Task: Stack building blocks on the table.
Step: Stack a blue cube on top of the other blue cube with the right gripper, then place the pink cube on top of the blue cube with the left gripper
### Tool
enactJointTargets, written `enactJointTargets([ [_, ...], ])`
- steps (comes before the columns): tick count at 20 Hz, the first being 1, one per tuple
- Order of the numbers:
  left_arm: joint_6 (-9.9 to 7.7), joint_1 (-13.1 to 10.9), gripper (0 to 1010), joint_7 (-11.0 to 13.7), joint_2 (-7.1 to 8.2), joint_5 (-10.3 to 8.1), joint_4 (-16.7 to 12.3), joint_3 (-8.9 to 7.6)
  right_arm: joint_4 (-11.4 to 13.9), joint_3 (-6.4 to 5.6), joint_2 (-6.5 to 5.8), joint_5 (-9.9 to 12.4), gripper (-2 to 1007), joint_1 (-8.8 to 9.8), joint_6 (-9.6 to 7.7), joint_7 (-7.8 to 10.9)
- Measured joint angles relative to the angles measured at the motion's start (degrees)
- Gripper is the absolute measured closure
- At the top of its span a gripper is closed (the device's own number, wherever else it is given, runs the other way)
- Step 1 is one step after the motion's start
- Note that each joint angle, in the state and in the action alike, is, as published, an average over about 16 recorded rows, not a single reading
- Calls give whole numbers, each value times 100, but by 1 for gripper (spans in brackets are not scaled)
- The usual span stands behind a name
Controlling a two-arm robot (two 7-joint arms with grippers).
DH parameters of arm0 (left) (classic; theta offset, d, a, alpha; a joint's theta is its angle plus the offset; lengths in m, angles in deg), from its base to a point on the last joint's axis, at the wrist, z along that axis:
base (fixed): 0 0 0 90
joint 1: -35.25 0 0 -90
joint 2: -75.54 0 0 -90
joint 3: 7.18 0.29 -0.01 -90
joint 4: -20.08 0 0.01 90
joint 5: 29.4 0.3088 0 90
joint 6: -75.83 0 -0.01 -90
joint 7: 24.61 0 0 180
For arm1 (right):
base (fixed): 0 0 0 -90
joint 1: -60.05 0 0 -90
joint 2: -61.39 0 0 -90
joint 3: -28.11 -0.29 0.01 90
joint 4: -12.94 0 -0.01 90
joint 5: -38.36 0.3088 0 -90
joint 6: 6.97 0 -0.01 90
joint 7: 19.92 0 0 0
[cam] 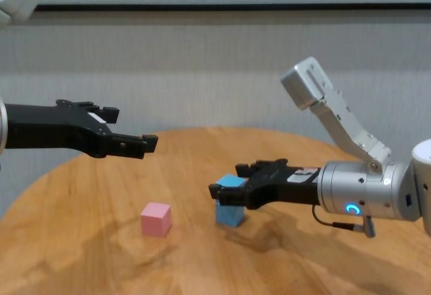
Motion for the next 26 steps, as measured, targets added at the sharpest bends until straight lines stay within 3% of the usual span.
enactJointTargets([
  [7,0,0,8,0,0,0,0,0,910,-118,-302,81,125,341,-72,-176],
  [16,0,0,8,0,0,0,0,0,2374,-457,-852,278,9,1099,-457,-684],
  [21,-4,-1,8,-19,1,2,-5,8,2830,-634,-1043,368,4,1423,-684,-912],
  [26,-54,-1,8,-86,7,24,-30,57,2999,-736,-1122,422,4,1578,-794,-1002],
])
